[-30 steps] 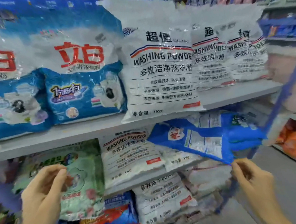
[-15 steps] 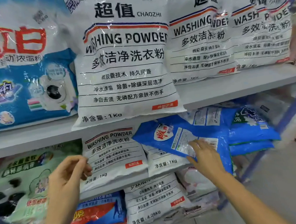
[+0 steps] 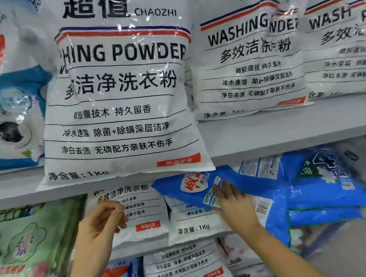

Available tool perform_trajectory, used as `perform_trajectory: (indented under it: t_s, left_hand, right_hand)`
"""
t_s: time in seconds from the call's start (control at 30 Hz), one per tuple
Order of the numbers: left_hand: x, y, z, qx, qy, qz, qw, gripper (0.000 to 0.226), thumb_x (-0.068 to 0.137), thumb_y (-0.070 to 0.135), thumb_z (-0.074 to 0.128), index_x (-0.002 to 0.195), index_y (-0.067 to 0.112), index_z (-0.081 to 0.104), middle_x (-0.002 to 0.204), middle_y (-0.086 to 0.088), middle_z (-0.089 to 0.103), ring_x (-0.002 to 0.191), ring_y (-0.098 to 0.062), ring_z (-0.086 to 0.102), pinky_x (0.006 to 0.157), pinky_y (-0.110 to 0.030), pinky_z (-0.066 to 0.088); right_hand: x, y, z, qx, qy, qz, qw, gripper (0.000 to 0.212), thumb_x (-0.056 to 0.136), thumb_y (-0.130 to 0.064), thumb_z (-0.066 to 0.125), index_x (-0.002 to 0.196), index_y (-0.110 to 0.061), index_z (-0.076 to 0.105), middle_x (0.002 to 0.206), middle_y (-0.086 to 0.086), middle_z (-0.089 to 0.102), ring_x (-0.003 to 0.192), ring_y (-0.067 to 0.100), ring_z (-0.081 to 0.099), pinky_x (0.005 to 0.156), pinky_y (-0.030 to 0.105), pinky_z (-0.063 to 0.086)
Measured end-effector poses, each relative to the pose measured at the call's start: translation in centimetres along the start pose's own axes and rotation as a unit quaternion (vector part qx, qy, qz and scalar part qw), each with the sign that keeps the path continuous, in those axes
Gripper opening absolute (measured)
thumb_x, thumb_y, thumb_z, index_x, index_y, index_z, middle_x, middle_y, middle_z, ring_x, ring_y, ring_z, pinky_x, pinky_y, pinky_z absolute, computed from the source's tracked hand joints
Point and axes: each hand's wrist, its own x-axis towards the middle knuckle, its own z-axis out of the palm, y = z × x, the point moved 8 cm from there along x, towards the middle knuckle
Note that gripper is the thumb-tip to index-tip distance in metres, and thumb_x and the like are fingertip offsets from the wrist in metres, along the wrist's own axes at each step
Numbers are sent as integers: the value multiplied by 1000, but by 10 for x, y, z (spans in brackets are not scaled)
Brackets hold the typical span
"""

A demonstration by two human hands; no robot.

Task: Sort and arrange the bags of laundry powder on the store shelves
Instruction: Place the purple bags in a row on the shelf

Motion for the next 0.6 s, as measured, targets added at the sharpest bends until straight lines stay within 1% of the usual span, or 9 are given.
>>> perform_trajectory:
  t_s: [0.1, 0.2, 0.3, 0.37, 0.4, 0.47, 0.5, 0.53, 0.6]
  left_hand:
    - [-12, -1, 19, -6, 15, -11, 1000, 14, 91, 2, 56, 80, 7, 63, 68, -6, 66, 57, -9, 58, 54, -14, 46]
    - [-31, -6, 40, -16, 17, -30, 999, 13, 91, 2, 56, 82, 7, 63, 67, -4, 66, 56, -7, 58, 54, -13, 46]
    - [-54, -20, 58, -32, 20, -73, 997, 18, 92, 2, 56, 79, 10, 64, 63, -5, 66, 55, -7, 57, 53, -13, 46]
    - [-72, -40, 75, -56, 30, -123, 990, 20, 93, 5, 55, 80, 12, 67, 66, -6, 68, 62, -11, 62, 56, -15, 49]
    - [-84, -54, 86, -88, 39, -163, 982, 20, 94, 7, 53, 83, 12, 69, 69, -7, 70, 69, -16, 64, 59, -18, 52]
    - [-105, -86, 121, -199, 40, -268, 942, 28, 99, 19, 44, 94, 5, 68, 84, -13, 73, 84, -26, 67, 70, -28, 53]
    - [-116, -98, 143, -266, 33, -318, 909, 38, 100, 29, 38, 99, 2, 65, 93, -17, 71, 90, -29, 66, 75, -33, 51]
    - [-126, -107, 163, -329, 41, -362, 871, 49, 100, 39, 33, 103, 0, 62, 100, -19, 69, 93, -30, 64, 80, -36, 48]
    - [-136, -113, 196, -406, 72, -407, 815, 65, 97, 54, 25, 106, 0, 60, 106, -20, 65, 97, -32, 61, 89, -40, 43]
  right_hand:
    - [14, 7, -23, -1, 60, -53, 997, 55, 39, -47, 92, 78, -11, 73, 60, 5, 63, 41, 19, 57, 36, 19, 39]
    - [20, 20, -39, 14, 70, -61, 996, 53, 47, -54, 86, 74, -11, 73, 47, 2, 56, 33, 17, 50, 36, 17, 36]
    - [19, 35, -58, 164, 15, -46, 985, 42, 77, -42, 74, 90, -2, 68, 63, 16, 64, 54, 29, 62, 50, 30, 43]
    - [22, 49, -70, 285, -22, -8, 958, 37, 91, -40, 57, 103, -5, 62, 86, 19, 68, 80, 36, 63, 63, 34, 41]
    - [20, 52, -79, 336, -16, -7, 942, 34, 92, -41, 54, 103, -10, 62, 90, 16, 68, 85, 37, 61, 67, 35, 42]
    - [10, 52, -100, 423, -12, -15, 906, 20, 91, -38, 57, 79, -22, 61, 76, 8, 63, 74, 31, 56, 64, 35, 39]
    - [3, 50, -111, 455, -11, -20, 890, 26, 90, -34, 59, 66, -28, 52, 67, 1, 56, 66, 24, 49, 61, 34, 35]
    - [-4, 47, -120, 488, -18, -25, 872, 34, 89, -29, 61, 60, -29, 44, 62, -4, 50, 62, 17, 44, 60, 33, 32]
    - [-14, 48, -131, 579, -42, -10, 814, 31, 90, -20, 60, 62, -23, 49, 61, -5, 47, 59, 9, 40, 59, 31, 32]
